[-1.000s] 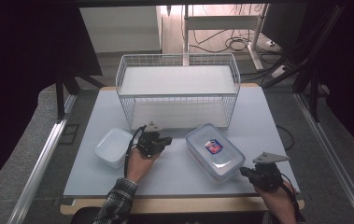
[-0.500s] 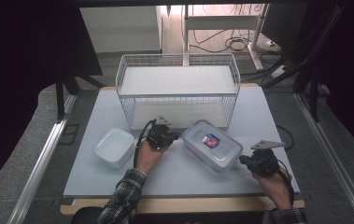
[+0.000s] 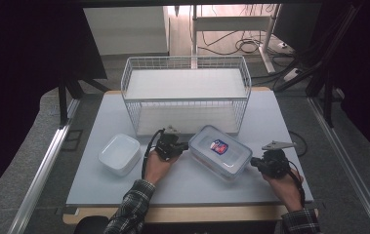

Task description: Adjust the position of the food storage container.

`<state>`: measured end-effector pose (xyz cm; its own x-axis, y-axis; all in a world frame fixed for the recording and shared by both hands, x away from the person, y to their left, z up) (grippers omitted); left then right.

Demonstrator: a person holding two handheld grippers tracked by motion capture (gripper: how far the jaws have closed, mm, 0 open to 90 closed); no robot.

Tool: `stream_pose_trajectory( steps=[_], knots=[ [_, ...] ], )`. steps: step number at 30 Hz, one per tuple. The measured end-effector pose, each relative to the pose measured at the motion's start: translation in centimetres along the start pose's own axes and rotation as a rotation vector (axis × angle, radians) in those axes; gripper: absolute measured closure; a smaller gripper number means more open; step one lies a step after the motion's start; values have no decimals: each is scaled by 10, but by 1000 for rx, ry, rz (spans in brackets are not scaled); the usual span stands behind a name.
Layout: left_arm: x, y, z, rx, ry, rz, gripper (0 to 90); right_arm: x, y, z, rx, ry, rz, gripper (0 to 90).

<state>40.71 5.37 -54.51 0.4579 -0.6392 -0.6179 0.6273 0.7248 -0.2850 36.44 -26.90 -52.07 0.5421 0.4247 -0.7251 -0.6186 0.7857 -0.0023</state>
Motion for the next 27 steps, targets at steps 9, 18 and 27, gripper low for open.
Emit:
stream_pose_trajectory(
  steps=[9, 18, 27],
  knots=[
    [-12, 13, 4, -26, -28, 11, 873, 13, -6, 12, 9, -14, 3, 869],
    [-12, 16, 5, -85, -32, -24, 898, 21, -8, 20, 14, -33, 24, 889],
    [-30, 9, -11, -98, -16, -19, 899, 24, -3, 25, 16, -56, 72, 892]
  ],
)
Point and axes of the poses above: each handheld gripper's, and its own axes: x roughly forward along the jaws, z roughly out of its top, y roughly to its left, the point moved 4 cm from there along x, roughly forward along the jaws, and after that the axes turned 4 degrees about -x, right-handed, at the moved point
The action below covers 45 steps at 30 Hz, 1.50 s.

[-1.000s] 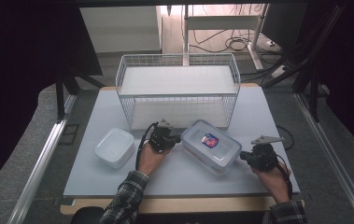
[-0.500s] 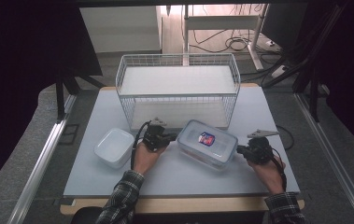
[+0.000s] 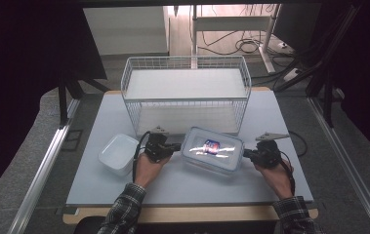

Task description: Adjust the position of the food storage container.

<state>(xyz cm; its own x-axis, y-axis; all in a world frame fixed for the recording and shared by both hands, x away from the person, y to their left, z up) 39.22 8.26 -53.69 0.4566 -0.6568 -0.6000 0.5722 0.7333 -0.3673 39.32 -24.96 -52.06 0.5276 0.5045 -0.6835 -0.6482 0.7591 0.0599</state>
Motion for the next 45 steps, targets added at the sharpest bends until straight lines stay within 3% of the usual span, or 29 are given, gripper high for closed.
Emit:
stream_pose_trajectory(
  steps=[9, 12, 14, 19, 28, 30, 32, 33, 35, 36, 38, 42, 45],
  knots=[
    [-25, -7, -24, -25, 22, 2, 898, 14, 14, 5, -33, 22, 29, 892],
    [-35, -7, -35, -61, 20, 4, 898, 17, 18, 6, -50, 27, 39, 892],
    [-40, -8, -47, -69, 56, 24, 898, 24, 27, 8, -69, 39, 67, 891],
    [-54, -12, -62, -59, 66, 50, 898, 31, 43, 11, -108, 47, 79, 891],
    [-59, -15, -67, -20, 65, 90, 870, 32, 50, 7, -138, 70, 73, 858],
    [-63, -14, -67, -3, 59, 101, 809, 25, 47, 6, -147, 54, 50, 792],
    [-68, -13, -68, 26, 51, 144, 790, 21, 46, 6, -152, 49, 34, 776],
    [-74, -13, -68, 44, 31, 146, 705, 11, 43, 5, -146, 16, 27, 718],
    [-77, -13, -69, 53, 18, 143, 605, 8, 43, 5, -142, 2, 28, 697],
    [-82, -14, -72, 71, 2, 139, 557, -3, 42, 3, -142, -28, 28, 641],
    [-84, -14, -74, 75, -4, 139, 536, -7, 43, 2, -146, -39, 31, 617],
    [-95, -15, -80, 113, -55, 144, 342, -20, 47, -2, -146, -73, 28, 457],
    [-100, -16, -83, 126, -70, 130, 286, -24, 48, -4, -147, -81, 26, 380]
  ],
)
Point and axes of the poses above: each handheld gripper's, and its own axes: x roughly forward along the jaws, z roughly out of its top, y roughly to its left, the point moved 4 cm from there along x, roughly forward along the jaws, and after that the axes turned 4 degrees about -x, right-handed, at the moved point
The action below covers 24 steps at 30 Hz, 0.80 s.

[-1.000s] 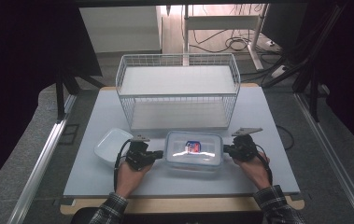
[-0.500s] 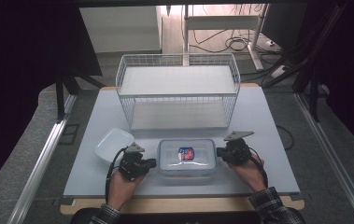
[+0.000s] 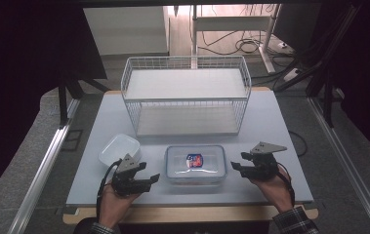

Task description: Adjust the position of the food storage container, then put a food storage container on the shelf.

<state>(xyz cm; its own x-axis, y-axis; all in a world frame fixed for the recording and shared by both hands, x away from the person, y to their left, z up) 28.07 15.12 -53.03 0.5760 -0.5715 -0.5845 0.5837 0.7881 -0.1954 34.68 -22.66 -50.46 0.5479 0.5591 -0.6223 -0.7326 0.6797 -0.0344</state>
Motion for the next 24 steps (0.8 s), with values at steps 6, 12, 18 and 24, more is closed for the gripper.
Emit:
stream_pose_trajectory(
  steps=[6, 12, 18, 24],
  knots=[
    [-1, -1, -7, 0, 43, -2, 216, -7, 6, -10, 5, -15, 32, 190],
    [1, -2, -6, -1, 54, 0, 112, -7, 8, -10, -2, -26, 40, 120],
    [3, -2, -3, 5, 25, 14, 68, -9, 10, -6, -19, -33, 53, 83],
    [5, -4, 3, 6, 58, 11, 57, -7, 14, -1, -21, -30, 73, 70]
  ],
)
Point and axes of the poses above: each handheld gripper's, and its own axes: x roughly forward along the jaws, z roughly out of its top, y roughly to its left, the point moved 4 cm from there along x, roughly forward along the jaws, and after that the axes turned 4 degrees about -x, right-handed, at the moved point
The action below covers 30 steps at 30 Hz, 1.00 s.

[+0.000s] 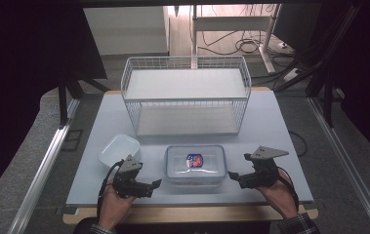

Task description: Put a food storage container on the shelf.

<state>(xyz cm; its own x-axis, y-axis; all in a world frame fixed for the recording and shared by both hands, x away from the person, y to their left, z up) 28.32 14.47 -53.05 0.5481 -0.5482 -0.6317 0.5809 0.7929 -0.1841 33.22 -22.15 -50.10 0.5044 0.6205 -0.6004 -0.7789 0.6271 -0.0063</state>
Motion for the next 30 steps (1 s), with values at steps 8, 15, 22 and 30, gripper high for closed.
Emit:
stream_pose_trajectory(
  steps=[8, 15, 22, 30],
  knots=[
    [4, -5, 19, -21, 13, -14, 78, 7, 6, 14, 7, 5, 12, 23],
    [19, -5, 34, -11, 33, -41, 105, 12, 10, 21, 35, 77, 25, 102],
    [36, -3, 47, -19, 44, -72, 163, 26, 6, 27, 39, 99, 78, 122],
    [45, 9, 44, -140, 50, -172, 98, 49, 2, 22, 138, 142, 211, 82]
  ],
)
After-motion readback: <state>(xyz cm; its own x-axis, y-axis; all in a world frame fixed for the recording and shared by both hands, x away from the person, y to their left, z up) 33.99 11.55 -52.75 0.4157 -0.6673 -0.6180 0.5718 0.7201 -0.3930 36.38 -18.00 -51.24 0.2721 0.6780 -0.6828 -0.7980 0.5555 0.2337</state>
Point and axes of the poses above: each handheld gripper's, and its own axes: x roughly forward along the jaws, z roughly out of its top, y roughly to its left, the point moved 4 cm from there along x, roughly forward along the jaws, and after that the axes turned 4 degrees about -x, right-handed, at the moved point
